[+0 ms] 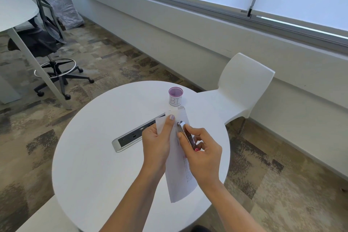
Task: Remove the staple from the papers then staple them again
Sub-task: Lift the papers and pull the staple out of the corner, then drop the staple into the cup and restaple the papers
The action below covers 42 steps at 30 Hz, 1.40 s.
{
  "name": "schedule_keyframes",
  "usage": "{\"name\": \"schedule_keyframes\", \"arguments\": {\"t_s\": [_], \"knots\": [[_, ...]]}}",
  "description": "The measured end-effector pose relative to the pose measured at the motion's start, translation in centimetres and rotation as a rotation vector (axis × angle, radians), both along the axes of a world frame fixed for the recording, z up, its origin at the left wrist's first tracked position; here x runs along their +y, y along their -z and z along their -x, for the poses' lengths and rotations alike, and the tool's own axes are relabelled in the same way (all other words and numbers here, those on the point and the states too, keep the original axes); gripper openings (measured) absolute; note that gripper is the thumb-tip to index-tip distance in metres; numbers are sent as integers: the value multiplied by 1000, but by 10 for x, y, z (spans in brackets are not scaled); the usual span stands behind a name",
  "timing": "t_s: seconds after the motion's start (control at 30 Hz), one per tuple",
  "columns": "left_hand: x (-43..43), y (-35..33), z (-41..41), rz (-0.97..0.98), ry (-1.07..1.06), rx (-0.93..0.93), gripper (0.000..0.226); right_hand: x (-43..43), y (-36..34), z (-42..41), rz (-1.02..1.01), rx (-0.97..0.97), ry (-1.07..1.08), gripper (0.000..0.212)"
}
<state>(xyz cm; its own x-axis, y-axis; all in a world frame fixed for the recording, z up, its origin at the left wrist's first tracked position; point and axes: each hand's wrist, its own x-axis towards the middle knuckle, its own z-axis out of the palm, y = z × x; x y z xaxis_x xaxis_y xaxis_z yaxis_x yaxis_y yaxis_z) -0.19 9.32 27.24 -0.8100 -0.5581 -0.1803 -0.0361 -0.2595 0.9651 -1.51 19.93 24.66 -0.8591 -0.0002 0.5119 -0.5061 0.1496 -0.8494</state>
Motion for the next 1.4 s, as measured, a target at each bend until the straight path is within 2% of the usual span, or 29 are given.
{"name": "schedule_keyframes", "arguments": {"t_s": [0.23, 0.4, 0.53, 0.63, 0.8, 0.9, 0.97, 1.03, 1.2, 1.3, 1.4], "knots": [[-4, 4, 6, 34, -46, -20, 35, 3, 7, 2, -47, 12, -1, 22], [-9, 9, 10, 103, -63, -38, 30, 5, 7, 6, -76, 11, -11, 21], [-21, 14, 12, 196, -83, -57, 34, 7, 10, 17, 8, -71, -35, 20], [-32, 23, 10, 197, -119, -46, 36, 9, 25, 37, 66, -254, -7, 18], [-52, 37, 5, 221, -187, -24, 46, 18, 85, 77, 73, -849, 28, 27], [-59, 45, 0, 276, -184, -21, 48, 21, 123, 93, 7, -1072, -1, 21], [-64, 51, -2, 308, -187, -35, 43, 24, 145, 99, -84, -1145, -34, 20], [-68, 56, -5, 332, -197, -47, 42, 26, 165, 102, -203, -1188, -71, 9], [-80, 68, -12, 329, -248, -64, 54, 21, 200, 99, -405, -1292, -47, 36], [-82, 72, -16, 336, -257, -66, 61, 19, 219, 98, -385, -1371, 36, 33], [-83, 73, -17, 330, -254, -65, 65, 21, 228, 96, -410, -1401, 29, 28]]}}
